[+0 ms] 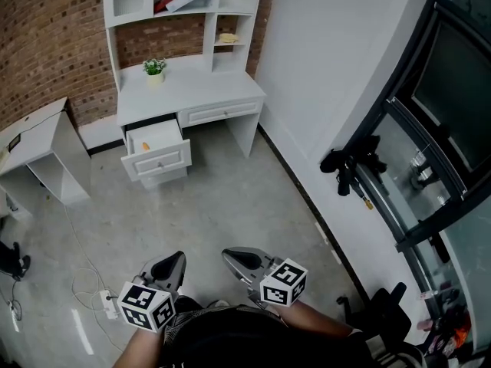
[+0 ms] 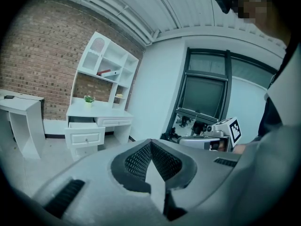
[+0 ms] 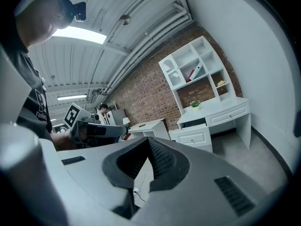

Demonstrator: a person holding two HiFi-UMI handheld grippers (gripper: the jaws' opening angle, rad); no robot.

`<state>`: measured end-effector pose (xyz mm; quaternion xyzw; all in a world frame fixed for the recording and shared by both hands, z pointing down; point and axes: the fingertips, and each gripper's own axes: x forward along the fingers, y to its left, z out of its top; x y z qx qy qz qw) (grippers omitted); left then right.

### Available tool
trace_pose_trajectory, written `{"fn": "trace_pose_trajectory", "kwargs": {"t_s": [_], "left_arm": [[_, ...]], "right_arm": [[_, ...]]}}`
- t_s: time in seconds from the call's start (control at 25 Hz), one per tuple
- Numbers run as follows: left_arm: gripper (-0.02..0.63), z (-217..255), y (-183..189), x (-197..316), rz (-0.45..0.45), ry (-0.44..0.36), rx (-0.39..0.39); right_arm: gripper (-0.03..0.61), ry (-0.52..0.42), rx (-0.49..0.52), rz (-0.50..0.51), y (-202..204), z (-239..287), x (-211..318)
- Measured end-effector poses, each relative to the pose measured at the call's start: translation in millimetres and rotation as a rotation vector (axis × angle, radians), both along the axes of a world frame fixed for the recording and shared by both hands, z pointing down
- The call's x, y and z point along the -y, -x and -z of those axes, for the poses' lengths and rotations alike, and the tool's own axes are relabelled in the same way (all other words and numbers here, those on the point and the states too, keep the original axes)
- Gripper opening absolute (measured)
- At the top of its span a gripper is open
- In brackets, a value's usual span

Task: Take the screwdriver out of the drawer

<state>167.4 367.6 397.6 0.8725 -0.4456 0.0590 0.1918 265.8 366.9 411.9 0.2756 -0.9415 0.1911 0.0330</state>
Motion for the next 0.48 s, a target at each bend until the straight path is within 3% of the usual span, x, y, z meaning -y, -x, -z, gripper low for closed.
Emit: {"fn": "trace_pose_trajectory", "kwargs": {"t_s": [0.48], "left_arm": [[0.017, -4.4, -5.8, 2.6, 0.018, 0.019, 0.006]], "right_arm": [[0.006, 0.031, 0.015, 0.009, -5.4, -7.7, 7.5]]}}
